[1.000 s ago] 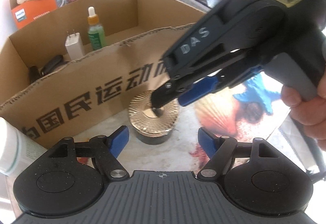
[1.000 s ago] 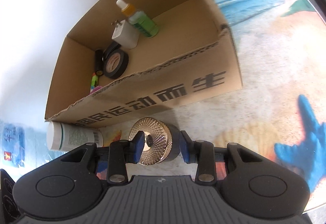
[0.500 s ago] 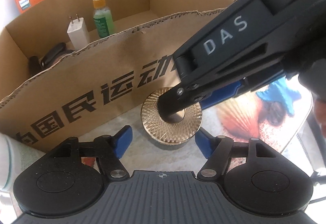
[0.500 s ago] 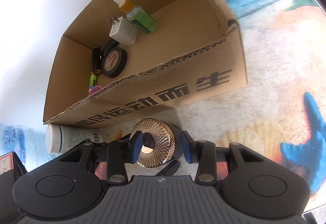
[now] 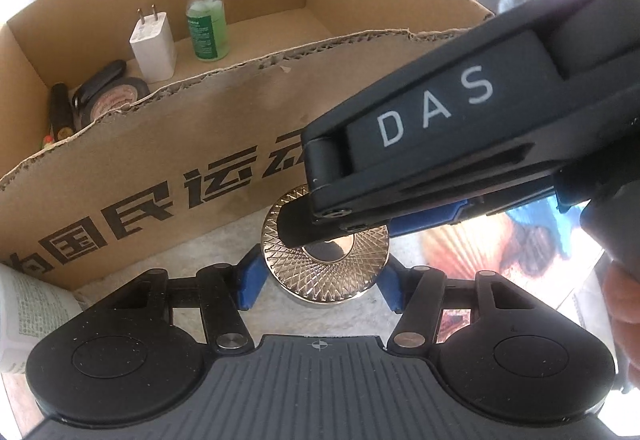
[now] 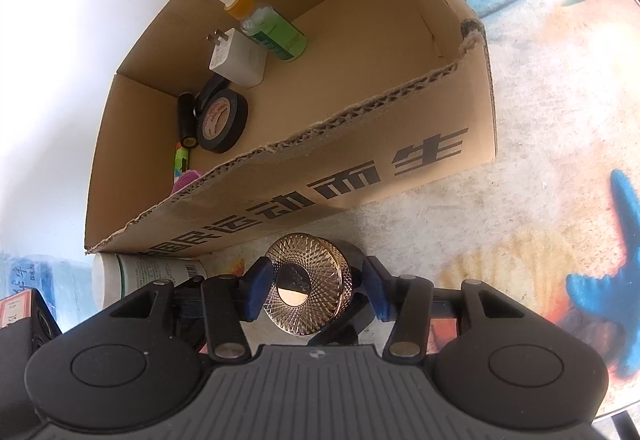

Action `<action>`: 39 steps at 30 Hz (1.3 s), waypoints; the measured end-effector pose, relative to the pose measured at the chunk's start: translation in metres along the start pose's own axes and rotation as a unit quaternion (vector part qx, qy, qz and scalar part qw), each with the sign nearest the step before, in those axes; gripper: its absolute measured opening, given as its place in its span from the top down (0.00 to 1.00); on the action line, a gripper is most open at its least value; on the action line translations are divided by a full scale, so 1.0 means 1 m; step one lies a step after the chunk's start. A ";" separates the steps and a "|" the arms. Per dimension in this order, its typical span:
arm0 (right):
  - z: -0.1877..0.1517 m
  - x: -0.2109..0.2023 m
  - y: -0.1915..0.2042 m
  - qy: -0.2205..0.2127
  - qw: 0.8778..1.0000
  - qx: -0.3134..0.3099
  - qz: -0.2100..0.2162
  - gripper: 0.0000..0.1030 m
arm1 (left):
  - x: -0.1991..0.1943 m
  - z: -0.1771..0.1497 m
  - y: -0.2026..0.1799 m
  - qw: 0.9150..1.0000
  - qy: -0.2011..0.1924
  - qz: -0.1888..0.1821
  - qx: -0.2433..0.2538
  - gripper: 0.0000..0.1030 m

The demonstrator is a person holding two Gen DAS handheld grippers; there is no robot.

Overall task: Organize rigid objects
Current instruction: 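Close the right gripper on the gold jar's lid and lift it, then carry the gold jar into the box and open the right gripper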

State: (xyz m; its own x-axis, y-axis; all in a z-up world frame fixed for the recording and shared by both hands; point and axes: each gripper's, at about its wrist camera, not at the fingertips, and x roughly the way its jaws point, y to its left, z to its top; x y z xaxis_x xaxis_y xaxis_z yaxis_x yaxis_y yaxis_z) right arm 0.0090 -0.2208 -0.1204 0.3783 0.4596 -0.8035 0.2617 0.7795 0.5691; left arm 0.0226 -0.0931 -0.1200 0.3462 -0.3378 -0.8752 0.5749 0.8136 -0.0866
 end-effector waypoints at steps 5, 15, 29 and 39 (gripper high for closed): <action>0.000 0.001 0.001 -0.003 1.000 -0.001 0.000 0.47 | 0.003 0.005 0.003 1.000 0.003 0.003 -0.009 0.44; -0.001 -0.001 0.005 0.007 1.000 -0.005 -0.010 0.52 | 0.000 0.005 0.002 1.000 0.016 -0.001 -0.018 0.46; -0.008 -0.026 0.019 0.002 1.000 -0.020 -0.021 0.52 | -0.023 0.007 -0.009 1.000 0.004 -0.005 -0.007 0.46; -0.013 -0.094 0.075 -0.014 0.997 -0.057 -0.040 0.52 | -0.099 0.022 -0.015 0.999 -0.032 -0.012 -0.016 0.46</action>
State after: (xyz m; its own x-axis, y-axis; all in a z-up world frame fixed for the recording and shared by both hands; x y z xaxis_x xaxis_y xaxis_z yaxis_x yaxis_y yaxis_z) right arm -0.0185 -0.1998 -0.0048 0.3843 0.3830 -0.8400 0.1909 0.8573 0.4782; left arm -0.0046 -0.0821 -0.0215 0.3800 -0.3865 -0.8403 0.5596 0.8195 -0.1238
